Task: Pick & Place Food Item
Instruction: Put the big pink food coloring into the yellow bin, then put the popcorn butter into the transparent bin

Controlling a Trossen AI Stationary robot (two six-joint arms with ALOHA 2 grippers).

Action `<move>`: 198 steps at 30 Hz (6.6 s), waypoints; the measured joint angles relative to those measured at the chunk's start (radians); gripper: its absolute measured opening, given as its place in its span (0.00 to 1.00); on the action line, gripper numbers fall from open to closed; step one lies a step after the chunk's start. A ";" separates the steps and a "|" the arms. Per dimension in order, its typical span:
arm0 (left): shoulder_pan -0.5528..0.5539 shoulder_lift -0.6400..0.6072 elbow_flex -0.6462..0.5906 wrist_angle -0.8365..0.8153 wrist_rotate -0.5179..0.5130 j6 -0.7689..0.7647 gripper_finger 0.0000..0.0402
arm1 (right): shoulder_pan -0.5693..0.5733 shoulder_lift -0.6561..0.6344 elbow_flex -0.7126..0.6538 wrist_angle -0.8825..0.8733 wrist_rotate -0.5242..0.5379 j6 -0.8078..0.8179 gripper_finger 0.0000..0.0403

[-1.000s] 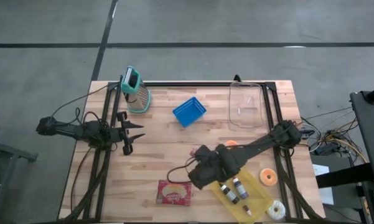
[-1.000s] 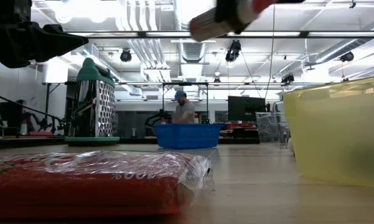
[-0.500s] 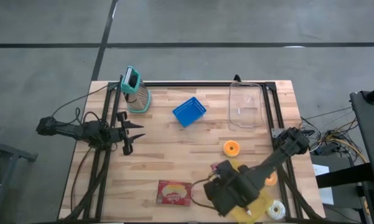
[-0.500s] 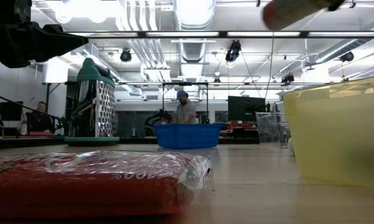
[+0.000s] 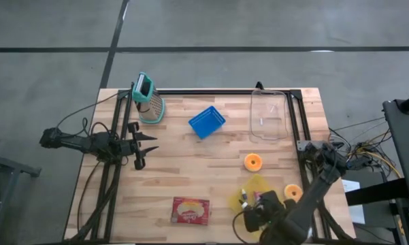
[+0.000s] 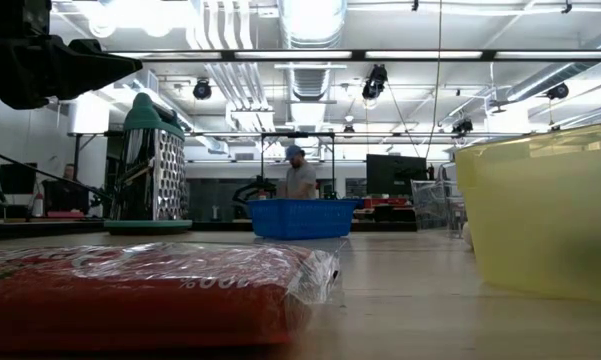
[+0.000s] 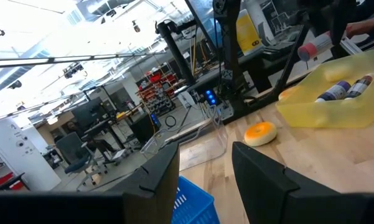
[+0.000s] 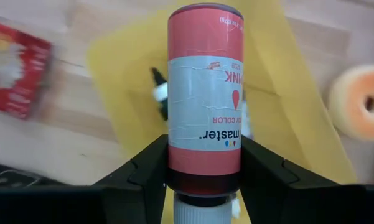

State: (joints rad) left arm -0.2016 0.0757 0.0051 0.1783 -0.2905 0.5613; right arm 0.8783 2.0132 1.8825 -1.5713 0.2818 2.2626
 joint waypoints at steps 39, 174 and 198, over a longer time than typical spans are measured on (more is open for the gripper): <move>0.000 0.000 0.000 0.000 0.000 0.000 0.38 | 0.006 -0.062 -0.354 0.109 -0.080 -0.124 0.41; 0.000 0.000 0.000 0.000 0.000 0.000 0.38 | -0.474 -0.144 -0.413 0.341 0.321 -0.335 0.50; 0.000 0.000 0.000 0.000 0.000 0.000 0.38 | -0.476 -0.144 -0.415 0.833 0.163 -0.923 0.50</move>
State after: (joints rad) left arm -0.2016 0.0757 0.0054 0.1780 -0.2903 0.5612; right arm 0.4019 1.8690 1.4675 -0.7379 0.4450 1.3394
